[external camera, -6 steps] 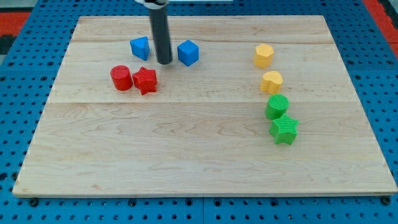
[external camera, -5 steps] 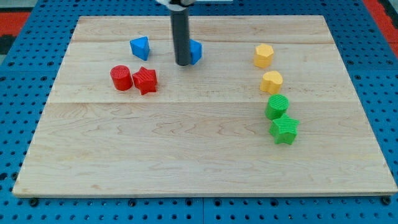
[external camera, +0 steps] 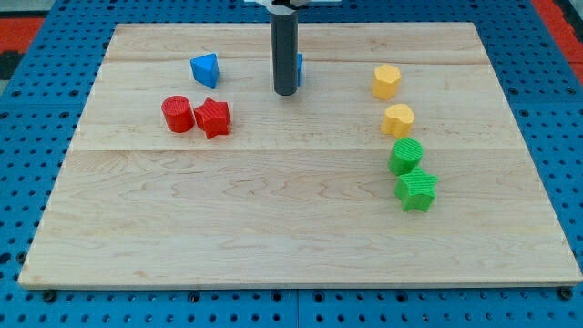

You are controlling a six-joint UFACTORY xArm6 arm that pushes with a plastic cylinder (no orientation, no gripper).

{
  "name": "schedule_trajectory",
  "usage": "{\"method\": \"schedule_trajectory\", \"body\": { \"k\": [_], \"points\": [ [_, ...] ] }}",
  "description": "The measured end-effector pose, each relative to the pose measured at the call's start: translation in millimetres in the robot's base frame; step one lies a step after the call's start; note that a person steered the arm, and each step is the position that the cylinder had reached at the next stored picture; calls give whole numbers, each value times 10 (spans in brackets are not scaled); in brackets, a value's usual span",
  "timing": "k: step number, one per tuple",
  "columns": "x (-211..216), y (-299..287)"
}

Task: Push the blue cube slightly up

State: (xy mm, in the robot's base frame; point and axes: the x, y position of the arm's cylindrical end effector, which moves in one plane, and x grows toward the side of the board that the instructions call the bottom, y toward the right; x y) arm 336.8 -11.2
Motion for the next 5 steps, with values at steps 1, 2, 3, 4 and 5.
{"method": "schedule_trajectory", "body": {
  "k": [1, 2, 3, 4, 5],
  "points": [
    [0, 0],
    [291, 23],
    [503, -51],
    [399, -373],
    [107, -592]
  ]
}}
